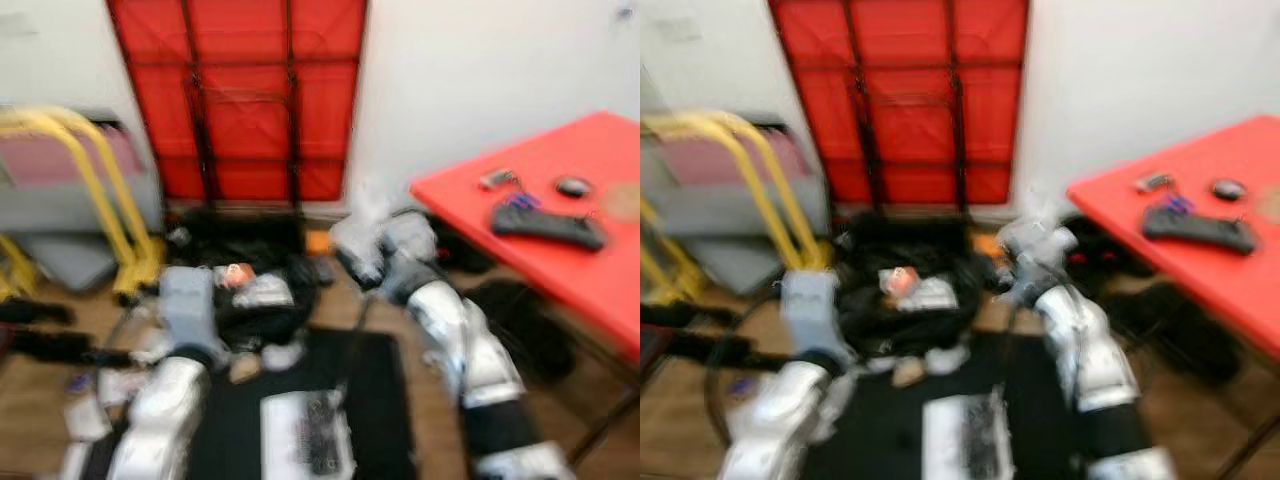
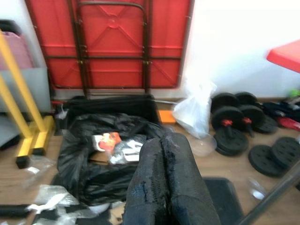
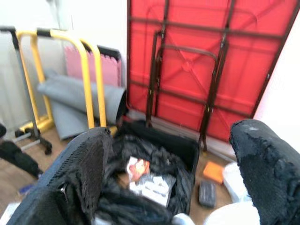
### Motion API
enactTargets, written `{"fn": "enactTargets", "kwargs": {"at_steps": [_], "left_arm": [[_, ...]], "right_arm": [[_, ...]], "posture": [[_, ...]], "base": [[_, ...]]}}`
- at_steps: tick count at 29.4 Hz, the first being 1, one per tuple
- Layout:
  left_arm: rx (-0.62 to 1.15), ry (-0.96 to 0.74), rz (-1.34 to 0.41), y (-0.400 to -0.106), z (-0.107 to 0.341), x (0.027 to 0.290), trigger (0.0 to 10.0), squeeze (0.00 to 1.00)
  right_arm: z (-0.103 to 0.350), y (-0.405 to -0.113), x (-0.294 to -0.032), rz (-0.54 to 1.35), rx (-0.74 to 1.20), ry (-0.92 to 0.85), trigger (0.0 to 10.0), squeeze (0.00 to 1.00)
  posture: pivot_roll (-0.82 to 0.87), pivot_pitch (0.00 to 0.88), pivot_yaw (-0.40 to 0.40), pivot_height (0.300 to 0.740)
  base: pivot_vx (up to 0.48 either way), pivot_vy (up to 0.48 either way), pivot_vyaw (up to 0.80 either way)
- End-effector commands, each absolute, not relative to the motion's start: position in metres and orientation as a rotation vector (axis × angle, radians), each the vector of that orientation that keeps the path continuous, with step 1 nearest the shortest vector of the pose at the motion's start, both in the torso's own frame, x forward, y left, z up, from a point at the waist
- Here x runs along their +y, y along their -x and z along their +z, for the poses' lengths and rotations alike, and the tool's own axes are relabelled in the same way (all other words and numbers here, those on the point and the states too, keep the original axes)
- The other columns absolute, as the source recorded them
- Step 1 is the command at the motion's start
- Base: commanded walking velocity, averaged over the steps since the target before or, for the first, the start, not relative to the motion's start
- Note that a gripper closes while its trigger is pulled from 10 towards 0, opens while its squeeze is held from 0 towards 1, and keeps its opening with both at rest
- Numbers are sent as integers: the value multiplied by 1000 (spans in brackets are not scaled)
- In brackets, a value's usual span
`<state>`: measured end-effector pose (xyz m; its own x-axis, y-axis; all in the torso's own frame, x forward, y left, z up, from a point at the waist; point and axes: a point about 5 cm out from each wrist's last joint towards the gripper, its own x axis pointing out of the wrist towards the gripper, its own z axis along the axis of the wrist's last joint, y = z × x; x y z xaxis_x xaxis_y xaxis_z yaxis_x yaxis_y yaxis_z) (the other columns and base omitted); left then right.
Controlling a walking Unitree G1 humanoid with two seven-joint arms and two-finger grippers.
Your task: Sweep floor
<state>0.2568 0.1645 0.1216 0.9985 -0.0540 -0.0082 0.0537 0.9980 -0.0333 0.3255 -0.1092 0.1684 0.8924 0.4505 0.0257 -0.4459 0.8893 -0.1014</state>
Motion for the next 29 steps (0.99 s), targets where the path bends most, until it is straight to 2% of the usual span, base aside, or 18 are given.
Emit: {"fn": "enactTargets", "kwargs": {"at_steps": [1,17,18,23,24,29], "left_arm": [[29,40,-47,-257,118,164,10000,0],[19,36,1,-257,118,171,10000,0],[7,36,9,-257,119,172,0,0],[-6,35,18,-258,120,174,0,0],[3,25,19,-258,120,174,10000,0],[9,21,28,-259,119,174,10000,0]], "right_arm": [[168,-325,-111,468,-29,77,10000,0],[168,-313,-98,637,-25,31,10000,0],[166,-312,-99,651,-16,40,10000,0],[160,-312,-103,634,7,60,10000,0],[159,-314,-106,616,17,66,10000,0],[156,-317,-111,578,40,76,10000,0]], "posture": [[-145,0,-14,735],[-146,0,-11,695],[-148,0,-8,690],[-151,0,-6,680],[-151,0,-6,675],[-151,0,-6,655]], "base": [[0,0,0],[0,0,0],[0,0,0],[0,0,0],[0,0,0],[0,0,0]]}}
